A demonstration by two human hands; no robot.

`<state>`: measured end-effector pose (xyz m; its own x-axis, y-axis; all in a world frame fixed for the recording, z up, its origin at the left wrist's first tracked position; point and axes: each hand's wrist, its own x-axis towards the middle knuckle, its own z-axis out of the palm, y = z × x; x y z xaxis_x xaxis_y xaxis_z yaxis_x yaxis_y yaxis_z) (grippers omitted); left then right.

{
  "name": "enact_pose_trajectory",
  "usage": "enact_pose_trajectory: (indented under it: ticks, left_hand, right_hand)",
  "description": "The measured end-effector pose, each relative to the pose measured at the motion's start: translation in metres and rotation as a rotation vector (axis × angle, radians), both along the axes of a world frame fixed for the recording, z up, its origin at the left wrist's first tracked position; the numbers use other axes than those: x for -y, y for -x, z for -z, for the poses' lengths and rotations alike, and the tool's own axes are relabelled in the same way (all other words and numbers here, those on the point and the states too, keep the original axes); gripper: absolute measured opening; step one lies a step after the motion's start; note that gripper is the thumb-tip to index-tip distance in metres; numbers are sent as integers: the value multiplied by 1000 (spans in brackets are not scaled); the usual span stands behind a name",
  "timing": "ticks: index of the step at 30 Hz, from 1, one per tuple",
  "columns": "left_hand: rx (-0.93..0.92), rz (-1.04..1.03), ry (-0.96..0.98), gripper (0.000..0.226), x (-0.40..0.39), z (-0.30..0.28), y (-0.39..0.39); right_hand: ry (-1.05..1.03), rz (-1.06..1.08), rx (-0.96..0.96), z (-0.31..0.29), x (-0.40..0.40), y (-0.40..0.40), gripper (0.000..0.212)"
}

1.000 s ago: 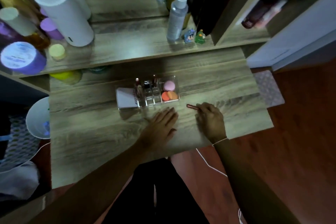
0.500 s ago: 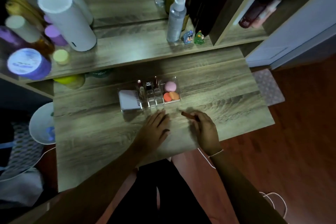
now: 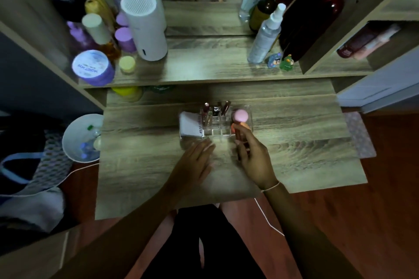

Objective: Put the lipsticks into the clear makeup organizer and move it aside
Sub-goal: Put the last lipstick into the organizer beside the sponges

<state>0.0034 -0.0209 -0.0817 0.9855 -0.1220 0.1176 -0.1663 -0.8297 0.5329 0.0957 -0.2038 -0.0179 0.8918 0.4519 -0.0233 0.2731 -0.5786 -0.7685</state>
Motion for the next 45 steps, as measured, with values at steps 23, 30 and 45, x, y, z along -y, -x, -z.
enact_pose_trajectory:
  ticks: [23, 30, 45]
  left_hand:
    - [-40, -285, -88, 57, -41, -10, -6]
    - [-76, -302, -67, 59, -42, -8, -5]
    - [-44, -322, 3, 64, -42, -11, 1]
  right_hand:
    - [0, 222, 30, 2, -61, -33, 18]
    - [128, 151, 29, 2, -72, -40, 15]
    - [190, 128, -60, 12, -81, -38, 24]
